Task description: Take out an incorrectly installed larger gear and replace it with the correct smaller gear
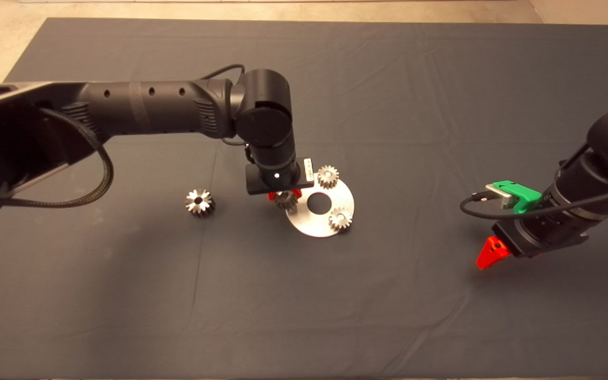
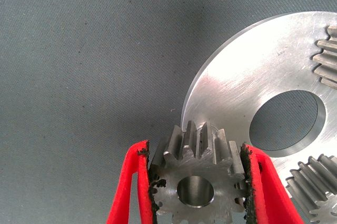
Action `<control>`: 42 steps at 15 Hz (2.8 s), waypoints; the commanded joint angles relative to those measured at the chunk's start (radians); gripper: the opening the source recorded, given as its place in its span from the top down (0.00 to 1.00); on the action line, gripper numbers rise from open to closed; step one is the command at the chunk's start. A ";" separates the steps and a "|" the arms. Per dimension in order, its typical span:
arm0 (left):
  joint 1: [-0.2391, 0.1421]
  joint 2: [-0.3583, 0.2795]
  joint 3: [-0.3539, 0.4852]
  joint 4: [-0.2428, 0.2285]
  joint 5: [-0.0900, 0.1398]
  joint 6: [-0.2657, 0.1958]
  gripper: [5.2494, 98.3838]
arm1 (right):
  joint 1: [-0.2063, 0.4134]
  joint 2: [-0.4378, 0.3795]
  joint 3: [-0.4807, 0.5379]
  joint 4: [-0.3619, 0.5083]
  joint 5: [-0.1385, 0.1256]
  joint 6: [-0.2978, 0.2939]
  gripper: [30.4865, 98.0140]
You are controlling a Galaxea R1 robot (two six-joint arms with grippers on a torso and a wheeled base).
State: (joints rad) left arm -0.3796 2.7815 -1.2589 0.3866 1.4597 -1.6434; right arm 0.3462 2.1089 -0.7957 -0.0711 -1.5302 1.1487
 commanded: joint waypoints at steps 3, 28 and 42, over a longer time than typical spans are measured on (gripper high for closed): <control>-0.014 0.137 -0.070 -0.034 0.198 0.015 0.79 | 0.013 -0.002 0.006 -0.032 -0.128 -0.004 0.15; -0.044 0.142 -0.163 -0.155 0.198 0.142 0.80 | 0.014 0.003 0.001 -0.039 -0.128 -0.004 0.15; -0.076 0.137 -0.174 -0.158 0.198 0.174 0.80 | 0.014 0.001 0.001 -0.046 -0.128 -0.004 0.15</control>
State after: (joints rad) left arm -0.4270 2.9200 -1.4277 0.2496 1.5251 -1.4791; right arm 0.3462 2.1115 -0.7957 -0.0826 -1.5302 1.1490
